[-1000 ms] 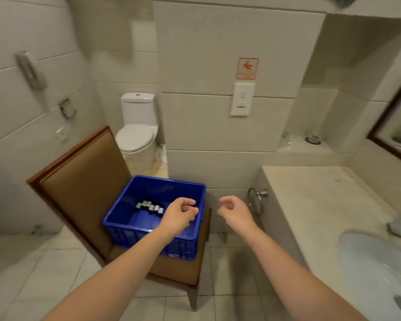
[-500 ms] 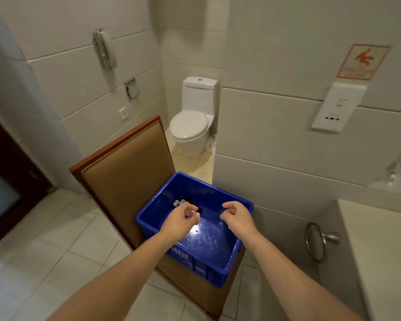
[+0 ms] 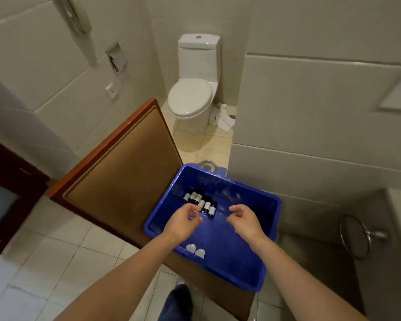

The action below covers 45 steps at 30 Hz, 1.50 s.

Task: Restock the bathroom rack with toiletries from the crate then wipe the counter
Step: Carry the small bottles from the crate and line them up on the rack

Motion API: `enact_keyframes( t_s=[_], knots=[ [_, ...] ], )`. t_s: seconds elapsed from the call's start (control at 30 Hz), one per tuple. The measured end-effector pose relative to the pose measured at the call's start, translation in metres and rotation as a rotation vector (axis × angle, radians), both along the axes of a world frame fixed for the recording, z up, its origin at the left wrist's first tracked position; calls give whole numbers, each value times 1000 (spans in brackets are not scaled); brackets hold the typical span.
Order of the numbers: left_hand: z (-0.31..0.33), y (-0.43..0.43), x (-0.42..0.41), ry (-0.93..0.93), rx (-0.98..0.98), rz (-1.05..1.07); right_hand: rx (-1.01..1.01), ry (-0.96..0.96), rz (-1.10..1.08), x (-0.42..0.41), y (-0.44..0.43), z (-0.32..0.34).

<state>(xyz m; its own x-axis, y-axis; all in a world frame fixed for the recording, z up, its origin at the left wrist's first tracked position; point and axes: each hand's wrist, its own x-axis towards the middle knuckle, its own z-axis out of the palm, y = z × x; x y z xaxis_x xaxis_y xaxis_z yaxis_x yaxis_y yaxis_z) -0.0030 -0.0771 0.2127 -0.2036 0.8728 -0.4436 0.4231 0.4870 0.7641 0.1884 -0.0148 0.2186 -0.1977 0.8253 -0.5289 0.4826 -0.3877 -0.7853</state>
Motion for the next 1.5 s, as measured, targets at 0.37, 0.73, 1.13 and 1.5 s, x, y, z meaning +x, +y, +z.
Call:
enact_keyframes(
  t_s=[0.37, 0.73, 1.13, 1.5],
  knots=[
    [-80, 74, -72, -28, -204, -235, -203, -87, -242, -59, 37, -65],
    [-179, 122, -88, -45, -253, -252, -324, -114, -335, -79, 73, -173],
    [-276, 158, -68, 24, -80, -202, -267, -90, -345, -91, 112, -287],
    [-294, 190, -53, 259, -148, -373, -46, -421, -108, -94, 119, -313]
  ],
)
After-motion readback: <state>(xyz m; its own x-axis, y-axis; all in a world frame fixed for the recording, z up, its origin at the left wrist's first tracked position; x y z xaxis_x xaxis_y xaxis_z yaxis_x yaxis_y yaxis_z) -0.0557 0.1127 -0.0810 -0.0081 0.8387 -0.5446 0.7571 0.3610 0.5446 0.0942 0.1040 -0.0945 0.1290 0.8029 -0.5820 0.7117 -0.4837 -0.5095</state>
